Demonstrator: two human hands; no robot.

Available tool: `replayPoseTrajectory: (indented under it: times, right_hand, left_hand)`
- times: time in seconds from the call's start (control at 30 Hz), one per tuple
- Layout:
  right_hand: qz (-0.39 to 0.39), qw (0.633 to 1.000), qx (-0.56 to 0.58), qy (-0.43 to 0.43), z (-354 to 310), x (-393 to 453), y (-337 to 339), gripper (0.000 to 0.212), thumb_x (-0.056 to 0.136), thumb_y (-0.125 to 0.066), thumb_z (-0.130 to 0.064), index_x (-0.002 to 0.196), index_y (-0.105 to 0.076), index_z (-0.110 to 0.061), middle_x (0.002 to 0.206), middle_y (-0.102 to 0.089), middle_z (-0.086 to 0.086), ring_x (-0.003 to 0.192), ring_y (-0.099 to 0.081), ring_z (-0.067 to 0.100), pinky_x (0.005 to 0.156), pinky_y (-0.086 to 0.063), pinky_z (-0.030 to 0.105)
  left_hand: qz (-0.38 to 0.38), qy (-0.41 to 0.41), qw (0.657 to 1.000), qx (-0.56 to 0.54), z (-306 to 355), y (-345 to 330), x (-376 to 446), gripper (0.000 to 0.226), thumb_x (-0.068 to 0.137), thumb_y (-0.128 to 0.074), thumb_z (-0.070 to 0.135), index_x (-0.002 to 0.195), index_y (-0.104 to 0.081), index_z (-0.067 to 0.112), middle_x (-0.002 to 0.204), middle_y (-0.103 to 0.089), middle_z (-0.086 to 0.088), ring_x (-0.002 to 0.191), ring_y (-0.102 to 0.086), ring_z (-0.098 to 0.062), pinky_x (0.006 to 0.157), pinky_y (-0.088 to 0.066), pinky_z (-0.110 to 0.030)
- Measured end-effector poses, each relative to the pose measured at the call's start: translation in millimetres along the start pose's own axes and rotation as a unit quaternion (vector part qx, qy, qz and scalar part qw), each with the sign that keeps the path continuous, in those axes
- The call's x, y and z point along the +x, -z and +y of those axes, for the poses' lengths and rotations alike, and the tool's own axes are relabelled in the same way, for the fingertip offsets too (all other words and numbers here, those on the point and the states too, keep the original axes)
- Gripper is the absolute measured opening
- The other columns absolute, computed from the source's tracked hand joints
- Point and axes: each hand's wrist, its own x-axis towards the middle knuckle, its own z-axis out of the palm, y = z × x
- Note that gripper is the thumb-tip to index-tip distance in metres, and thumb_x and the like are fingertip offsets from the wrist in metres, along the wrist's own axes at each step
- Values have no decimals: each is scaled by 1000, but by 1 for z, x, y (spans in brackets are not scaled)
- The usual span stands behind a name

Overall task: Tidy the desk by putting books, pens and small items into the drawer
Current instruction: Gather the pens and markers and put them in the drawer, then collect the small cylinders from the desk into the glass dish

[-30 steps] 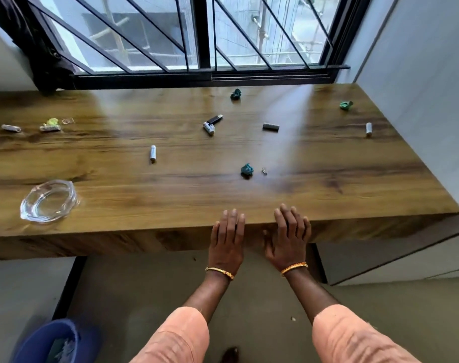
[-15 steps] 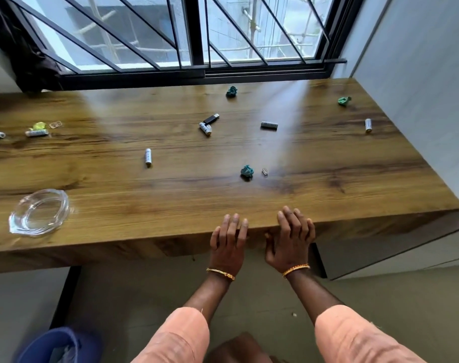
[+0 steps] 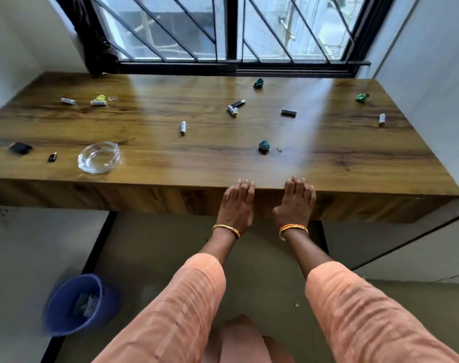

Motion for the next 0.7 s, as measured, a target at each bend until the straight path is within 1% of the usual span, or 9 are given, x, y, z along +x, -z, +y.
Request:
replayPoseTrajectory:
  times: [0.07, 0.13, 0.23, 0.3, 0.37, 0.43, 0.57, 0.63, 0.7]
  right_hand:
    - [-42, 999, 4, -35, -10, -3, 3, 78, 50, -67, -12, 124, -42, -6, 130, -47, 19, 129, -36, 35, 110, -19, 46]
    - [-92, 995, -2, -43, -22, -13, 9, 81, 56, -70, -13, 130, -38, -5, 141, -36, 21, 137, -27, 37, 110, -23, 47]
    - [-135, 989, -26, -46, -38, -23, 18, 85, 65, -73, -19, 137, -30, -6, 149, -21, 23, 143, -12, 37, 112, -21, 49]
    - [-123, 991, -11, -43, -55, -29, 23, 74, 68, -69, -15, 134, -36, -6, 146, -26, 23, 140, -17, 38, 112, -20, 51]
    - [-72, 997, 29, -14, -82, -37, 24, 57, 65, -63, -5, 119, -49, -5, 136, -39, 22, 133, -31, 40, 108, -25, 53]
    - [-21, 997, 74, 23, -114, -45, 21, 48, 59, -60, -2, 107, -57, -5, 126, -49, 21, 124, -41, 40, 101, -31, 53]
    - [18, 983, 161, 83, -194, -62, 10, 34, 59, -60, 0, 92, -62, -7, 107, -56, 17, 103, -51, 35, 88, -43, 45]
    - [-5, 967, 241, 77, -239, -71, 1, 19, 68, -57, 2, 85, -62, -5, 95, -57, 15, 88, -55, 31, 77, -49, 37]
    - [-67, 944, 323, 8, -285, -81, -12, 12, 76, -53, 1, 82, -62, -4, 91, -57, 12, 78, -55, 24, 70, -45, 27]
  left_hand:
    - [-35, 1, 999, -4, -5, 3, -5, 80, 63, -64, 24, 135, -35, 6, 130, -51, -12, 124, -45, -28, 100, -42, -37]
    - [-57, -2, 998, 0, -7, 16, -15, 85, 67, -68, 23, 140, -29, 3, 138, -44, -15, 130, -40, -30, 104, -41, -40]
    - [-41, 5, 999, -8, -10, 39, -20, 70, 82, -59, 22, 143, -29, 5, 144, -34, -15, 134, -32, -30, 109, -32, -40]
    - [-17, 41, 999, 5, -24, 45, -31, 63, 83, -58, 23, 140, -34, 8, 138, -38, -14, 130, -36, -30, 106, -33, -41]
    - [9, 66, 998, 20, -49, 45, -48, 64, 76, -65, 24, 134, -42, 11, 131, -44, -14, 126, -40, -30, 103, -36, -42]
    - [48, 67, 996, 39, -81, 41, -65, 65, 63, -72, 27, 124, -52, 13, 122, -52, -12, 118, -44, -28, 97, -43, -41]
    - [109, 85, 990, 29, -161, 36, -101, 63, 61, -70, 25, 119, -53, 11, 121, -49, -11, 116, -40, -26, 98, -44, -42]
    - [121, 98, 988, 25, -209, 39, -118, 63, 63, -68, 23, 122, -50, 10, 124, -43, -12, 118, -39, -27, 101, -42, -42]
    - [127, 105, 986, 28, -265, 46, -130, 66, 63, -68, 21, 124, -49, 8, 126, -43, -15, 119, -38, -28, 104, -42, -43]
